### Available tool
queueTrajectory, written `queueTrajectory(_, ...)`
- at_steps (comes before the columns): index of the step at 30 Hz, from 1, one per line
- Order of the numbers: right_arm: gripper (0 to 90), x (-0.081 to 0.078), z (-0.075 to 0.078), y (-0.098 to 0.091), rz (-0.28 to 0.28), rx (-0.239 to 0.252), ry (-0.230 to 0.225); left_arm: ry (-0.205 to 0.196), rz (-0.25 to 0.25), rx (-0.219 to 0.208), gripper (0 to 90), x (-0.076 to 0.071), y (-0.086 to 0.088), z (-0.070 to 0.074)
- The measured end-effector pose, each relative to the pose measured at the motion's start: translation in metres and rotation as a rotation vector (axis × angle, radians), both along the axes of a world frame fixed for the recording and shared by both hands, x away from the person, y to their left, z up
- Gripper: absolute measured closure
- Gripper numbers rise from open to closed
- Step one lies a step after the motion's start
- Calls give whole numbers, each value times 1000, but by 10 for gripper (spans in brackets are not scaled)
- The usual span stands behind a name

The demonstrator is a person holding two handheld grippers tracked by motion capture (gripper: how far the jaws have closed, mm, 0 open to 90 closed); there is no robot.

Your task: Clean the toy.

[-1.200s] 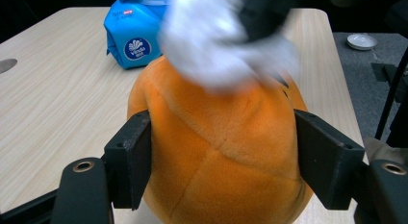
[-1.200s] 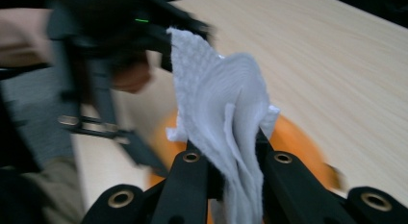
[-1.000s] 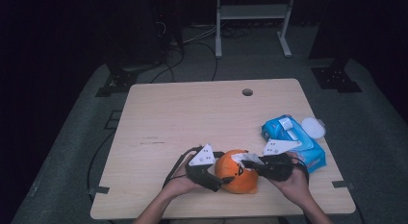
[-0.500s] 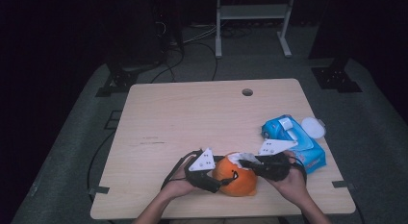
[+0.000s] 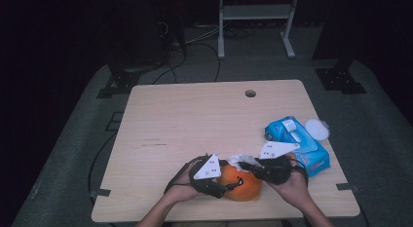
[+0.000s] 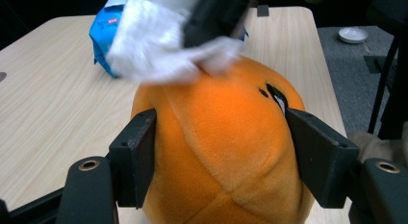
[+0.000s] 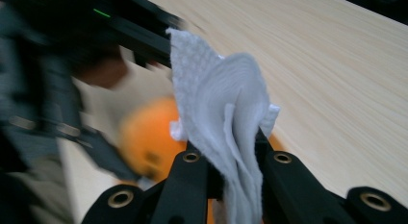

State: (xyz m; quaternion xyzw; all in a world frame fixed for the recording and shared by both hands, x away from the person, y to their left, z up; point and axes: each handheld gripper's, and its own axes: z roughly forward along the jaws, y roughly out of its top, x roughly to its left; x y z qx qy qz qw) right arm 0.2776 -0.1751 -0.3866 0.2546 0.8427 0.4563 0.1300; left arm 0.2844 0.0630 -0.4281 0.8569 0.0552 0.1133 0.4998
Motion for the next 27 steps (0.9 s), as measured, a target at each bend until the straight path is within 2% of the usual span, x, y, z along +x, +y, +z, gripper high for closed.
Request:
queueTrajectory(1,833,3,-3,-5,-24,-9,9,13,2,-3,307,1,2,-1)
queueTrajectory(3,834,8,-10,-16,-50,6,58,46,10,-12,286,5,5,-2)
queueTrajectory(4,834,8,-10,-16,-50,6,58,46,10,-12,249,5,5,-2)
queueTrajectory(5,834,9,-15,-21,-53,24,85,101,24,-36,192,9,4,1)
queueTrajectory(8,834,5,-13,-13,-45,15,66,130,40,-72,141,9,-2,5)
queueTrajectory(9,833,3,-12,-10,-27,30,68,121,45,-65,142,8,-3,5)
queueTrajectory(11,833,-1,-11,-4,-2,30,63,80,38,-40,203,6,-2,2)
queueTrajectory(13,833,-1,-11,-3,4,23,62,90,43,-45,236,8,1,-1)
queueTrajectory(16,834,4,-13,-9,-6,23,75,97,53,-23,262,11,6,-3)
queueTrajectory(20,833,4,-17,-18,-23,41,108,115,45,-27,262,12,11,-4)
queueTrajectory(22,833,3,-18,-19,-24,51,112,109,41,-26,217,11,10,-2)
queueTrajectory(23,833,2,-16,-15,-20,48,104,64,32,-46,201,9,6,2)
queueTrajectory(24,833,2,-15,-12,-14,46,96,46,25,-51,200,8,4,3)
queueTrajectory(27,833,2,-15,-7,0,44,88,46,35,-25,240,8,4,0)
